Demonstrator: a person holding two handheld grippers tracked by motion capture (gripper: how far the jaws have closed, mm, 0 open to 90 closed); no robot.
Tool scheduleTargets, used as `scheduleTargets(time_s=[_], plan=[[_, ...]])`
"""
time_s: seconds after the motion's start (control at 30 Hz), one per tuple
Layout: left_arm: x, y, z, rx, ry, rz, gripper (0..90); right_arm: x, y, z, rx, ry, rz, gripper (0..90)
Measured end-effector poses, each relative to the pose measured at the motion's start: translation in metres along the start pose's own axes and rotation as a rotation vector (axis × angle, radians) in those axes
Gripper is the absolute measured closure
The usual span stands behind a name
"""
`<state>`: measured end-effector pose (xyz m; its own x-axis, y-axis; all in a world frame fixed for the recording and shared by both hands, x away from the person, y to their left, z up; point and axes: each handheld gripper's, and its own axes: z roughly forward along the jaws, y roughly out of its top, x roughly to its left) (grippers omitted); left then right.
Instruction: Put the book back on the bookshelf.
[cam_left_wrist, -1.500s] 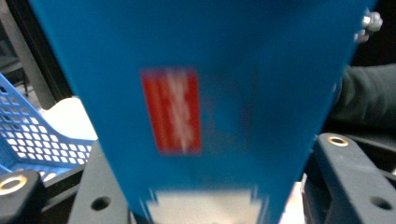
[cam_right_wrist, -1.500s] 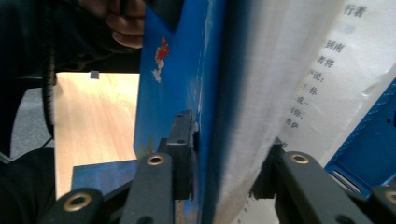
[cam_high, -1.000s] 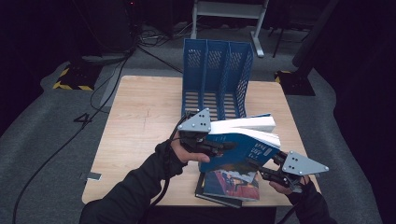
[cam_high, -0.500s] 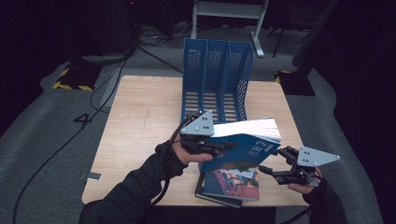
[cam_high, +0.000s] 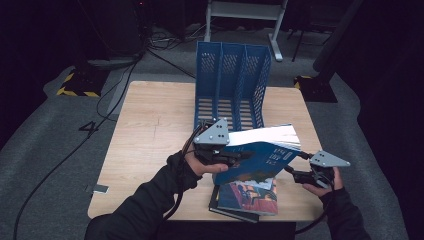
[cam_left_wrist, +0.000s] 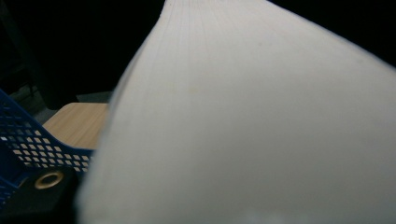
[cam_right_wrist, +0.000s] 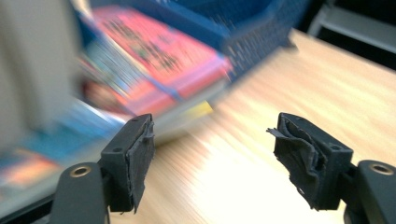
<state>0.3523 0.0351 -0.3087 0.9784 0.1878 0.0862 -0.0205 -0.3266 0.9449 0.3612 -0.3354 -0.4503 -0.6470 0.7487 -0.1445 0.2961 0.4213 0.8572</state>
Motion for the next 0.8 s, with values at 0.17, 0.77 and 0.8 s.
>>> scheduleTargets(time_s=[0.17,0.77,0.8], plan=[[0.001,0.0,0.0,-0.002,0.013,-0.014,60.1,-0.004,-0.008,0.009,0.029,-0.019,0.053,29.7],[0.019,0.039,-0.008,0.081,0.153,-0.081,61.2,-0.003,-0.014,0.014,0.049,-0.012,0.074,31.4],[0.021,0.042,-0.014,0.075,0.177,-0.087,61.2,-0.003,-0.013,0.013,0.047,-0.009,0.073,31.4]])
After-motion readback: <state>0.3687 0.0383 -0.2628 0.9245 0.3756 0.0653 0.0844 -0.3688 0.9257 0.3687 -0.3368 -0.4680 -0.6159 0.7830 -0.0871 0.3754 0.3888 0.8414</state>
